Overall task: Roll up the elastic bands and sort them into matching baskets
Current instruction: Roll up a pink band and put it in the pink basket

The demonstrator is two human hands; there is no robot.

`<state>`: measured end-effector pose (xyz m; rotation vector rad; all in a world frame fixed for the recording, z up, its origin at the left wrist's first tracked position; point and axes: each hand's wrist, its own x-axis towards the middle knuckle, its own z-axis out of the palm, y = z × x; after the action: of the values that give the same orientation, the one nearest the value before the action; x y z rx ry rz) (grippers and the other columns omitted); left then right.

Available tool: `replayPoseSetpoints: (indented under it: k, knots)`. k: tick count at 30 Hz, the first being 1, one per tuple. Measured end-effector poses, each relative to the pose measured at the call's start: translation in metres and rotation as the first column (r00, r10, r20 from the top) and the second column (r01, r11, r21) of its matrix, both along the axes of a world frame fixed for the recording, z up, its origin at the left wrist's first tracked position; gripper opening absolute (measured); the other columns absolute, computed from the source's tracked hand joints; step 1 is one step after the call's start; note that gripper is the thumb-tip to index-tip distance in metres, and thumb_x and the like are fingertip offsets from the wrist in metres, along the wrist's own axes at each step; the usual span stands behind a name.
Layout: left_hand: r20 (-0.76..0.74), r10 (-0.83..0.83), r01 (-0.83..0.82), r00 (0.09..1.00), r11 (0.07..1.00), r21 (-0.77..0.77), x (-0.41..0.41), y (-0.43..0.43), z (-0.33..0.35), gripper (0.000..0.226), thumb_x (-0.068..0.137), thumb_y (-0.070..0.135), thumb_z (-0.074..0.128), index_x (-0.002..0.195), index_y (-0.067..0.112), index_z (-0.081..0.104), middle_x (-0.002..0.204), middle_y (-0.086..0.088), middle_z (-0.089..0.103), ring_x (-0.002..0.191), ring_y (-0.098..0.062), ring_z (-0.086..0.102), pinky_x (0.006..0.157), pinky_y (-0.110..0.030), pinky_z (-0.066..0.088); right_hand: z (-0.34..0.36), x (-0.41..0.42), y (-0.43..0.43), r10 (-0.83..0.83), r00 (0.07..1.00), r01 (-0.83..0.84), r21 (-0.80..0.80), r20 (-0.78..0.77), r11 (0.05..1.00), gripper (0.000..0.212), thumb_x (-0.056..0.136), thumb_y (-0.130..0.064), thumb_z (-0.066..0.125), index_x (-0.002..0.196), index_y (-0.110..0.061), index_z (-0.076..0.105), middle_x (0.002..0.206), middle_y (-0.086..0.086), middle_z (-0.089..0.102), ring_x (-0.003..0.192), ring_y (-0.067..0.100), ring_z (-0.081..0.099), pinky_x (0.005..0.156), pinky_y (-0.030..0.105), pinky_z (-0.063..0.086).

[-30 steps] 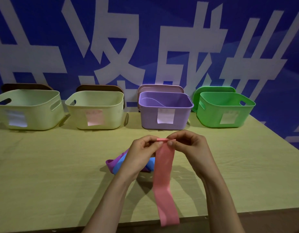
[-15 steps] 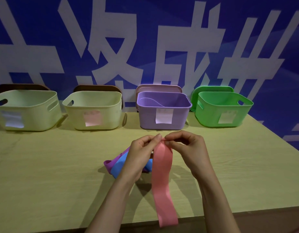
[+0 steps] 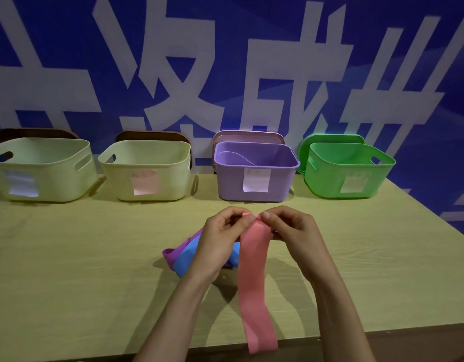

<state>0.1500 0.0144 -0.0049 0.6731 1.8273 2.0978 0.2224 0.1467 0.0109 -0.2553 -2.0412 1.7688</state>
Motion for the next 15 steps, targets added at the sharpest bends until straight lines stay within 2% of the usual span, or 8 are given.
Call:
replayPoseSetpoints:
  k: [4, 8, 12, 15]
  knots:
    - [0.067, -0.091, 0.096, 0.994, 0.992, -0.080, -0.0002, -0.0016, -0.0035, 0.019, 0.084, 0.023, 0.069, 0.101, 0.016, 0.071, 0.097, -0.003, 0.073, 0.097, -0.018, 0.067, 0.084, -0.033, 0.055, 0.0021, -0.0007, 0.0013, -0.023, 0.999, 0.022, -0.047, -0.035, 0.999, 0.010, 0.087, -0.014, 0.065, 0.083, -0.011, 0.073, 0.077, 0.008, 0.071, 0.073, 0.016, 0.063, 0.072, 0.033, 0.054]
    - [0.156, -0.097, 0.107, 0.983, 0.993, -0.053, -0.0001, -0.0049, -0.0019, 0.015, 0.084, 0.016, 0.068, 0.097, 0.011, 0.074, 0.092, -0.006, 0.074, 0.085, -0.015, 0.069, 0.073, -0.028, 0.054, 0.0030, 0.0002, 0.0017, -0.038, 0.997, 0.034, -0.064, -0.064, 0.997, 0.006, 0.084, -0.009, 0.067, 0.084, -0.010, 0.074, 0.080, 0.006, 0.074, 0.077, 0.016, 0.069, 0.069, 0.028, 0.056]
    - [0.182, -0.138, 0.152, 0.974, 0.986, -0.062, -0.0003, -0.0074, -0.0008, 0.015, 0.085, 0.018, 0.067, 0.098, 0.015, 0.074, 0.093, -0.002, 0.075, 0.087, -0.013, 0.069, 0.073, -0.026, 0.051, 0.0027, 0.0008, -0.0001, -0.051, 0.996, 0.048, -0.036, -0.079, 0.998, 0.013, 0.078, -0.003, 0.072, 0.081, -0.015, 0.074, 0.076, 0.001, 0.074, 0.072, 0.009, 0.069, 0.063, 0.019, 0.052]
    - [0.202, -0.138, 0.150, 0.970, 0.988, -0.044, 0.0025, -0.0074, 0.0008, 0.015, 0.085, 0.014, 0.066, 0.098, 0.017, 0.073, 0.092, -0.002, 0.075, 0.085, -0.011, 0.069, 0.072, -0.023, 0.052, 0.0020, 0.0020, 0.0000, -0.043, 0.996, 0.042, -0.012, -0.081, 0.999, 0.016, 0.075, 0.002, 0.074, 0.080, -0.013, 0.074, 0.077, 0.002, 0.074, 0.073, 0.011, 0.070, 0.065, 0.020, 0.054]
